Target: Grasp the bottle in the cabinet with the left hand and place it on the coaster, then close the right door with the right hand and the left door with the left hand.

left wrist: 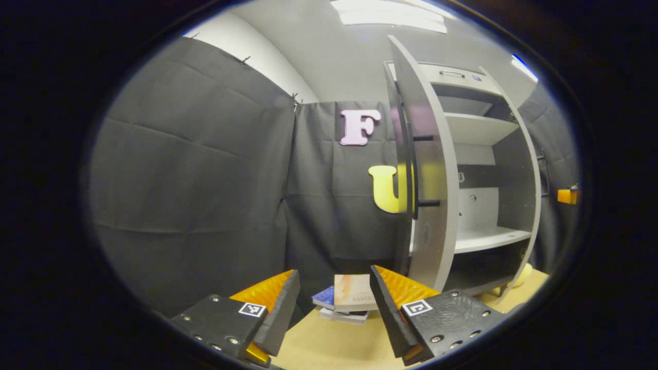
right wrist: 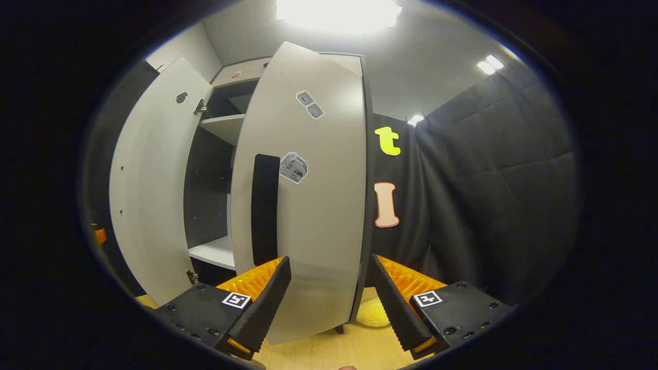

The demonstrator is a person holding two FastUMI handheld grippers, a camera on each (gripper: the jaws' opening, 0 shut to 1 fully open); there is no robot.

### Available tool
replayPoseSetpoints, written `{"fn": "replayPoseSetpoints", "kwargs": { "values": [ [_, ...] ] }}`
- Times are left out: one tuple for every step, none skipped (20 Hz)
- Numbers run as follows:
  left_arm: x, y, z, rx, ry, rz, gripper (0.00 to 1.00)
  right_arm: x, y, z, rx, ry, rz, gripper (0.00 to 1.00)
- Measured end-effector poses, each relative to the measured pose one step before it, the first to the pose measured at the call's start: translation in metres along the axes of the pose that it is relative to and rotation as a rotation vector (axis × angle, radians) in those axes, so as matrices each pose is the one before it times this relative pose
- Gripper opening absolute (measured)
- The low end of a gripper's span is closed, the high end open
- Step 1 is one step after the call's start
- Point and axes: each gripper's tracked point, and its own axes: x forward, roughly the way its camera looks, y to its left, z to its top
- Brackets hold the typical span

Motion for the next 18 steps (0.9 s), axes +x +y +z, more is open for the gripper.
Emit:
{"fn": "replayPoseSetpoints", "kwargs": {
  "values": [
    [0.00541,-0.00267,0.00668,-0.00974,-0.00693,-0.00915,0.87,-0.00315,-0.00603,-0.00016,-0.00634,-0.00035,-0.0119,0.94],
    [0.00561,-0.00237,0.00805,-0.00738,-0.00778,-0.00659,0.87,-0.00331,-0.00649,-0.00074,-0.00572,0.00037,-0.01249,0.94],
    [0.00678,-0.00135,0.00792,-0.00656,-0.01143,-0.00586,0.87,-0.0035,-0.00547,-0.0007,-0.00387,0.00127,-0.00945,0.99],
    [0.00845,-0.00242,0.00679,-0.00565,-0.01097,-0.00793,0.87,-0.00534,-0.00569,-0.00226,-0.00142,0.00084,-0.00792,0.99],
    [0.00834,-0.0037,0.00724,-0.00332,-0.00905,-0.01284,0.87,-0.00455,-0.00485,-0.00209,-0.00047,0.00329,-0.00779,0.99],
    [0.00672,-0.00274,0.00686,0.00107,-0.00639,-0.00588,0.87,-0.00529,-0.00684,-0.00249,-0.00017,0.00306,-0.00809,0.99],
    [0.00534,-0.00233,0.00573,0.00533,-0.00689,-0.00101,0.87,-0.00434,-0.00624,-0.00248,0.00018,0.00387,-0.00884,0.99],
    [0.00618,-0.00247,0.00626,0.00814,-0.00495,0.00068,0.87,-0.00289,-0.00501,-0.00227,-0.00001,0.0046,-0.00724,0.99],
    [0.00567,-0.0015,0.00434,0.00967,-0.00462,-0.00012,0.87,-0.00303,-0.00588,-0.00261,-0.00043,0.00472,-0.00786,0.99],
    [0.00543,-0.00178,0.00553,0.00982,-0.00586,-0.00032,0.87,-0.00241,-0.0056,-0.00249,-0.00064,0.00445,-0.00805,0.99],
    [0.00432,-0.00248,0.00423,0.01042,-0.00744,-0.00312,0.87,-0.00179,-0.00537,-0.00149,-0.00002,0.00462,-0.00784,0.99],
    [0.0036,-0.00317,0.0034,0.00913,-0.00244,-0.00102,0.87,-0.00163,-0.00505,-0.00247,0.00036,0.00413,-0.00702,0.99],
    [0.00057,-0.00337,0.00321,0.00598,-0.0044,-0.00007,0.73,-0.00252,-0.00661,-0.001,0.00187,0.00248,-0.00911,0.99],
    [-0.00068,-0.00419,0.00291,0.00052,-0.00322,-0.00213,0.87,-0.00102,-0.00559,-0.00138,0.00271,0.00156,-0.00668,0.99],
    [-0.00043,-0.0031,0.00219,0.00217,-0.00098,0.01429,0.87,-0.00123,-0.00679,-0.00086,0.00435,0.00151,-0.00714,0.99],
    [0.00094,0.00009,0.00194,0.00793,-0.00062,0.02625,0.8,-0.0015,-0.00542,-0.00136,0.00334,0.00143,-0.00549,0.99],
    [-0.00006,0.0,0.00005,0.0088,-0.00272,0.01144,0.8,-0.00034,-0.00527,-0.00086,0.00249,0.00116,-0.00501,0.99],
    [-0.00087,-0.00186,0.00025,0.00141,0.00248,0.00194,0.8,-0.00052,-0.00656,-0.0014,0.0035,0.00138,-0.00487,0.99]
  ]
}}
